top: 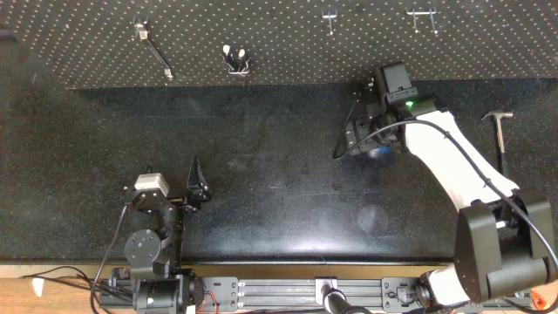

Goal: Place Tools Onto Pegboard

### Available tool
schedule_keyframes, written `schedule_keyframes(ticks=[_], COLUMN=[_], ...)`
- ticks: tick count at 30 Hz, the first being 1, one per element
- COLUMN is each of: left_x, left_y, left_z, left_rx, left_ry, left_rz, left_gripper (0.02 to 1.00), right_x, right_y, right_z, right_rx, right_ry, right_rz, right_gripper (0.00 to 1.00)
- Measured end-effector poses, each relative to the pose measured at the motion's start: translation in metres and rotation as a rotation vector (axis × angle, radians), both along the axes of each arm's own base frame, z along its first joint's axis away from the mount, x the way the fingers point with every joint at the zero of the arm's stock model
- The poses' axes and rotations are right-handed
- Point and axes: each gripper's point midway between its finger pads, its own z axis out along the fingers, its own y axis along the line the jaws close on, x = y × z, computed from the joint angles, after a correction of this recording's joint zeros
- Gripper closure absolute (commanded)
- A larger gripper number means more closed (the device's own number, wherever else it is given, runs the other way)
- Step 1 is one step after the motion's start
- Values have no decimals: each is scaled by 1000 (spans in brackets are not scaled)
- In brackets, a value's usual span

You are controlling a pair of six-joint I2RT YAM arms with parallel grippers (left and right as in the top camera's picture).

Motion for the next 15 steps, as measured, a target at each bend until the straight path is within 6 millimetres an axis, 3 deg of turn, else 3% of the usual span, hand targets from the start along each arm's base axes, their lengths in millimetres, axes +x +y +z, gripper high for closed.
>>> schedule_keyframes(ticks=[4, 12, 15], left_x=[0, 0, 0], left_y=[0, 0, 0], left_z=[0, 0, 0], left_rx=[0, 0, 0], left_ry=[0, 0, 0], left_rz=[0, 0, 0], left_gripper=[23, 23, 23], right_x=[-1, 4, 14], right_y=[-3, -4, -1], right_z=[-8, -6, 18], right_rx=[-20, -31, -6], right_ry=[17, -1, -91], right_rz=[4, 10, 5], right_gripper=[912, 925, 925])
